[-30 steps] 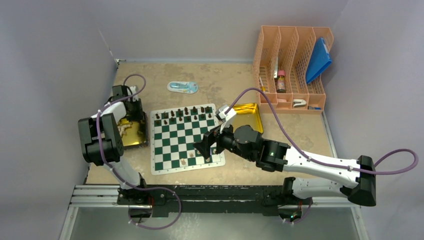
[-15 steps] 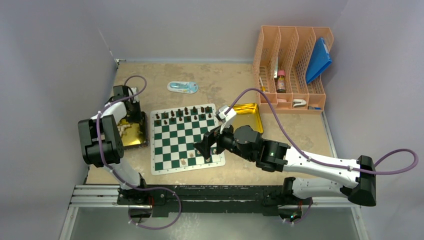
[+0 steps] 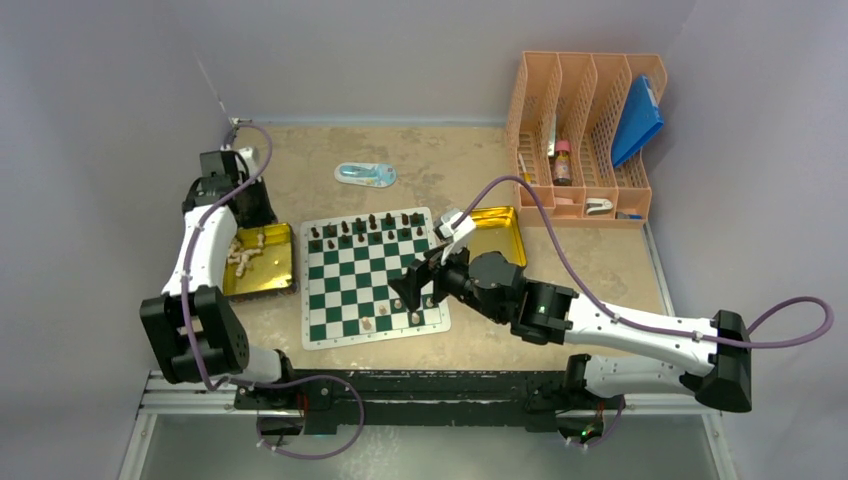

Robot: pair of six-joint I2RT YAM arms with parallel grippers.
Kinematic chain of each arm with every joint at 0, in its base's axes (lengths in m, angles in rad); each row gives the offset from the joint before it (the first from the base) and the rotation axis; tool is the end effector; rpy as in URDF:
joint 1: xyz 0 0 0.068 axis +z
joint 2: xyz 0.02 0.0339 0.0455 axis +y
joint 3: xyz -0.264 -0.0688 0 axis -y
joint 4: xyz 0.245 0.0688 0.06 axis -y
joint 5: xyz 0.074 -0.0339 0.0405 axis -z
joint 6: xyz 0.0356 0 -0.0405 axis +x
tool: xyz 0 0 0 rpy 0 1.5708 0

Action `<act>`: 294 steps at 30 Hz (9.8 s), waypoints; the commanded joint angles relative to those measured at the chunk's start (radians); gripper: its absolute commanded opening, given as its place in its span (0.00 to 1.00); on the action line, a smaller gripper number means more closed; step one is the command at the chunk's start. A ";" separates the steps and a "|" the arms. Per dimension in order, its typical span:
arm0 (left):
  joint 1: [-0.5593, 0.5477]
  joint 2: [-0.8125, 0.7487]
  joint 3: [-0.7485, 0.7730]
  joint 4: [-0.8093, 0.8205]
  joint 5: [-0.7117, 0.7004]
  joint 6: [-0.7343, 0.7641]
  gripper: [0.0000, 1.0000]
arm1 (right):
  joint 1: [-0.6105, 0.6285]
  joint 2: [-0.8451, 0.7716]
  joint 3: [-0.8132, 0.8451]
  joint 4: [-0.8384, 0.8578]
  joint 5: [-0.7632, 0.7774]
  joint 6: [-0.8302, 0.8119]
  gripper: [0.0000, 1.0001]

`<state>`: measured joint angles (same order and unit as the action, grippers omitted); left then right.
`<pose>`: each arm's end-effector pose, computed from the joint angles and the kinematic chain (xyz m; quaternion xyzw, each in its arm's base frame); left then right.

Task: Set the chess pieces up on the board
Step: Pick up the chess piece from the storage box, then place the chess piece on the chessboard, then pick up the chess piece from the storage box.

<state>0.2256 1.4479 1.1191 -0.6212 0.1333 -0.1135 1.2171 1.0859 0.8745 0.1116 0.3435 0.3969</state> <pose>0.2958 0.0630 0.2643 -0.1403 0.9399 -0.0462 0.3078 0.0999 0.2361 0.3436 -0.1861 0.7157 0.3898 0.5488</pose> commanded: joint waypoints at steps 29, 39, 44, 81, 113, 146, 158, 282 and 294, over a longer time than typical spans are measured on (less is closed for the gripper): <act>-0.526 -0.030 0.249 -0.356 0.671 0.096 0.00 | -0.190 0.157 -0.066 0.300 -0.517 -1.011 0.55; -0.675 -0.049 0.224 -0.375 0.717 0.079 0.00 | -0.211 0.155 -0.068 0.265 -0.595 -1.170 0.42; -0.690 -0.046 0.217 -0.403 0.716 0.098 0.00 | -0.211 0.178 -0.022 0.157 -0.594 -1.246 0.42; -0.697 -0.127 0.440 -0.319 0.448 -0.112 0.28 | -0.211 0.053 -0.114 0.539 -0.616 -0.697 0.05; -0.698 -0.254 0.451 -0.326 0.439 -0.165 0.35 | -0.212 0.134 -0.143 0.848 -0.375 -0.016 0.02; -0.698 -0.196 0.448 -0.375 0.416 -0.128 0.00 | -0.212 0.150 -0.153 0.853 -0.320 -0.001 0.14; -0.698 -0.233 0.336 -0.339 0.048 -0.249 0.00 | -0.211 -0.119 -0.303 0.705 -0.167 -0.014 0.99; -0.408 -0.145 -0.033 0.008 -0.092 -0.293 0.40 | -0.211 -0.254 -0.301 0.478 -0.115 -0.066 0.99; 0.047 -0.087 -0.019 0.117 0.070 -0.175 0.37 | -0.211 -0.319 -0.312 0.454 -0.075 -0.059 0.99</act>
<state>0.1738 1.3216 1.0679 -0.5968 0.1226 -0.3515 1.0058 0.8066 0.5140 0.5583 0.2295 0.3363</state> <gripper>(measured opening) 0.389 0.987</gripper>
